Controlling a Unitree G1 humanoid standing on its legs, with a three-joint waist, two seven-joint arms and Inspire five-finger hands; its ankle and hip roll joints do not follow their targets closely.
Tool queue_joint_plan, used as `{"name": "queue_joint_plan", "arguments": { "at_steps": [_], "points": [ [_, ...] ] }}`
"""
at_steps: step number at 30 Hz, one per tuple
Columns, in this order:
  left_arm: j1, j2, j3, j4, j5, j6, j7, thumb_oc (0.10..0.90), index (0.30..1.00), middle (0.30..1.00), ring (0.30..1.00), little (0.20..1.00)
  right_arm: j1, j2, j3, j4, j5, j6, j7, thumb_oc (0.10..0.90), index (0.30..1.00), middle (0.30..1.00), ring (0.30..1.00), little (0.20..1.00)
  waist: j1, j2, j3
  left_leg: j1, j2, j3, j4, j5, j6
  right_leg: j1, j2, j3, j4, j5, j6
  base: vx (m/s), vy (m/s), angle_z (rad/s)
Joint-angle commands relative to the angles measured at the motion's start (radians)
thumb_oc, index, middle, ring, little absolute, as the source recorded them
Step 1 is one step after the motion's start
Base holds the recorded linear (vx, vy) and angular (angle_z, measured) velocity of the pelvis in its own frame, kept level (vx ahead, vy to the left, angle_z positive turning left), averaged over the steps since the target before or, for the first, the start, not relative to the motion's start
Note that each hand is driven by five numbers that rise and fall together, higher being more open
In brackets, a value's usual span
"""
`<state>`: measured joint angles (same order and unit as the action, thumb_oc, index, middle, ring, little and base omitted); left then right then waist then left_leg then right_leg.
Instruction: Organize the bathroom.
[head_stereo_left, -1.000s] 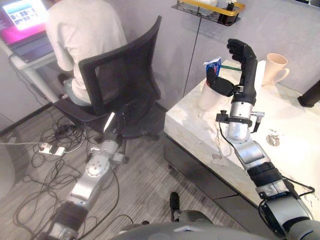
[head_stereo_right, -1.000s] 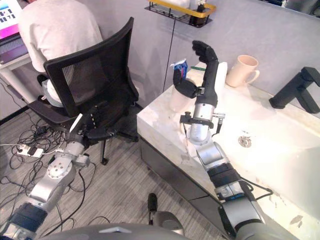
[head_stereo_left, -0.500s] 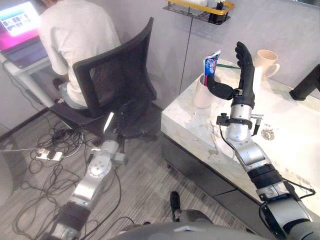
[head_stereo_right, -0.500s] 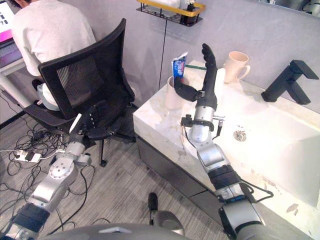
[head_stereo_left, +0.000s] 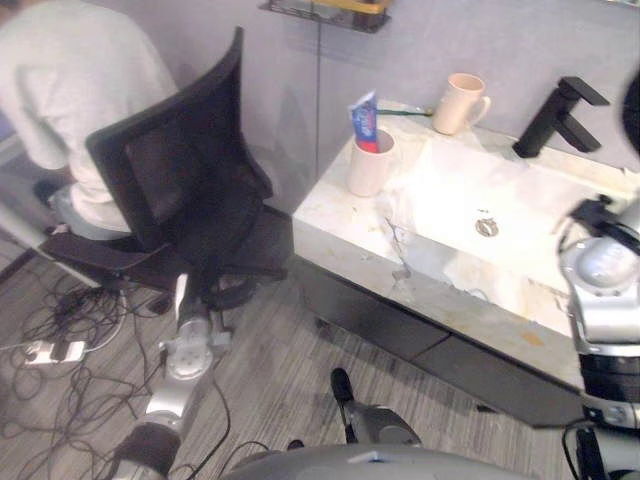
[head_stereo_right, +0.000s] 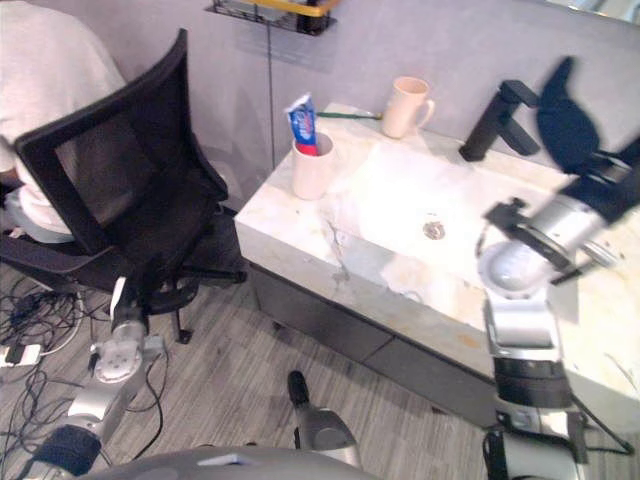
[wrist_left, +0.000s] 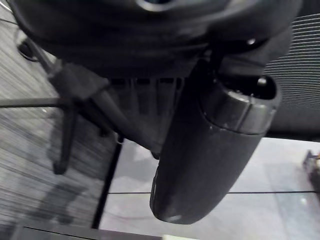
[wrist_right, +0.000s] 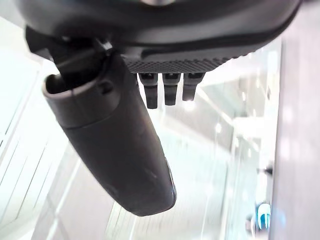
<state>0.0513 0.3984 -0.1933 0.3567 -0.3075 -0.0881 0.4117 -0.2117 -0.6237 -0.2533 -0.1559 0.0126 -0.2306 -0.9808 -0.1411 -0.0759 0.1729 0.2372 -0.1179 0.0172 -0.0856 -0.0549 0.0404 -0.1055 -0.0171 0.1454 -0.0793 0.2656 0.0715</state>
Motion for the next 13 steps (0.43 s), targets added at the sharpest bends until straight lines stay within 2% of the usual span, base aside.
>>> {"name": "queue_joint_plan", "arguments": {
  "at_steps": [1,3,4,5,6,8,10,11,13],
  "points": [
    [-0.017,0.034,0.057,-0.036,0.034,-0.145,0.048,0.8,0.9,0.9,0.9,0.9,-0.005,-0.1,-0.091,-0.02,-0.078,-0.082,-0.163,0.8,0.9,0.9,0.9,0.9,-0.005,0.001,-0.043,-0.07,-0.017,-0.043,-0.002,-0.013,0.031,-0.1,0.048,-0.069,0.028,0.032,0.08,-0.11,0.02,-0.18],
    [0.009,0.031,0.079,0.045,0.056,-0.17,0.079,0.8,0.9,0.9,0.9,0.9,0.082,-0.122,-0.192,0.039,-0.022,-0.097,-0.221,0.8,0.9,0.9,0.9,0.9,-0.016,-0.008,-0.037,-0.078,-0.002,-0.004,-0.002,-0.008,0.024,-0.118,0.029,-0.109,0.054,0.054,0.099,-0.14,-0.004,-0.26],
    [0.009,0.031,0.077,0.047,0.056,-0.172,0.079,0.8,0.9,0.9,0.9,0.9,0.084,-0.122,-0.194,0.04,-0.021,-0.098,-0.221,0.8,0.9,0.9,0.9,0.9,-0.014,-0.008,-0.037,-0.078,-0.002,-0.003,-0.002,-0.009,0.024,-0.119,0.029,-0.108,0.055,0.053,0.099,-0.13,-0.012,-0.44],
    [0.022,0.03,0.093,0.09,0.018,-0.165,0.07,0.8,0.9,0.9,0.9,0.9,0.137,-0.136,-0.244,0.072,0.004,-0.069,-0.251,0.8,0.9,0.9,0.9,0.9,-0.02,-0.004,-0.036,-0.078,0.015,0.019,-0.002,-0.015,0.022,-0.113,0.022,-0.122,0.08,0.04,0.106,-0.12,-0.025,-0.55],
    [0.033,0.01,0.123,0.166,-0.007,-0.19,0.05,0.8,0.9,0.9,0.9,0.9,0.186,-0.15,-0.304,0.117,0.074,-0.079,-0.255,0.8,0.9,0.9,0.9,0.9,-0.03,-0.005,-0.04,-0.089,0.031,0.039,-0.002,-0.008,0.019,-0.106,0.013,-0.113,0.101,0.025,0.105,-0.15,-0.04,-0.57],
    [0.028,-0.008,0.158,0.272,-0.032,-0.203,0.015,0.8,0.9,0.9,0.9,0.9,0.245,-0.161,-0.388,0.199,0.113,-0.07,-0.262,0.8,0.9,0.9,0.9,0.9,-0.042,0.001,-0.051,-0.105,0.056,0.065,-0.002,0.002,0.012,-0.092,-0.003,-0.091,0.138,-0.005,0.101,-0.15,-0.068,-0.4],
    [0.017,-0.011,0.176,0.339,-0.033,-0.203,0.02,0.8,0.9,0.9,0.9,0.9,0.292,-0.163,-0.441,0.265,0.184,-0.097,-0.267,0.8,0.9,0.9,0.9,0.9,-0.056,0.005,-0.058,-0.118,0.079,0.09,-0.002,0.008,0.006,-0.073,-0.022,-0.082,0.16,-0.029,0.098,-0.14,-0.082,-0.29],
    [-0.005,-0.017,0.194,0.433,-0.051,-0.226,0.012,0.8,0.9,0.9,0.9,0.9,0.346,-0.157,-0.498,0.362,0.205,-0.112,-0.243,0.8,0.9,0.9,0.9,0.9,-0.061,0.016,-0.063,-0.126,0.105,0.116,-0.002,0.008,0.002,-0.038,-0.047,-0.084,0.196,-0.073,0.094,-0.14,-0.091,-0.23],
    [-0.03,-0.015,0.203,0.509,-0.064,-0.231,0.006,0.8,0.9,0.9,0.9,0.9,0.371,-0.16,-0.523,0.462,0.257,-0.125,-0.224,0.8,0.9,0.9,0.9,0.9,-0.062,0.021,-0.069,-0.145,0.123,0.143,-0.002,0.022,-0.004,-0.007,-0.072,-0.091,0.217,-0.098,0.087,-0.16,-0.095,-0.21]
  ]
}}
